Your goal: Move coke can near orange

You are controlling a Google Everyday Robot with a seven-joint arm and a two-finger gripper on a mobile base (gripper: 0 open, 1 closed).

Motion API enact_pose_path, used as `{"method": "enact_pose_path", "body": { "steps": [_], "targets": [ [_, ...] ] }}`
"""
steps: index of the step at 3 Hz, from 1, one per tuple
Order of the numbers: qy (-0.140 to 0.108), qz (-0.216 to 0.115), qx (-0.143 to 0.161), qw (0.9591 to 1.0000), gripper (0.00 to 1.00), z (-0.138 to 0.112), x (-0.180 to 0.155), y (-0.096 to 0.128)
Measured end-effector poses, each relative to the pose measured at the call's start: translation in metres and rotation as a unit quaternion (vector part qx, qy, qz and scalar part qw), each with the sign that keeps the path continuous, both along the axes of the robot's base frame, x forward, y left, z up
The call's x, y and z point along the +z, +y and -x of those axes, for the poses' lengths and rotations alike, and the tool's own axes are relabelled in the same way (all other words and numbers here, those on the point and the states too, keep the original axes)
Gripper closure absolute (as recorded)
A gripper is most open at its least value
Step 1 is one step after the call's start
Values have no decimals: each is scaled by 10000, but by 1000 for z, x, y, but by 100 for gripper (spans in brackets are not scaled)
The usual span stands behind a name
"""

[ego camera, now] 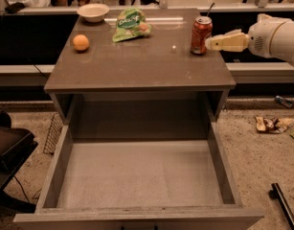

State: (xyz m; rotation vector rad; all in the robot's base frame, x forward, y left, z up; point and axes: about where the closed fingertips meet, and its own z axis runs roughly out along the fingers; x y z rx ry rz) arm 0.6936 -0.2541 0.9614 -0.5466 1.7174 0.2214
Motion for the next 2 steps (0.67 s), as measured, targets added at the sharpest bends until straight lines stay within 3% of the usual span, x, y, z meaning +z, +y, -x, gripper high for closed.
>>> {"method": "enact_pose_path", "body": {
  "steps": [1, 2],
  "targets": [
    [-285, -339, 264, 9987, 0, -55, -11, 17],
    [-506, -321, 317, 9977, 0, -83, -17, 22]
  ]
}}
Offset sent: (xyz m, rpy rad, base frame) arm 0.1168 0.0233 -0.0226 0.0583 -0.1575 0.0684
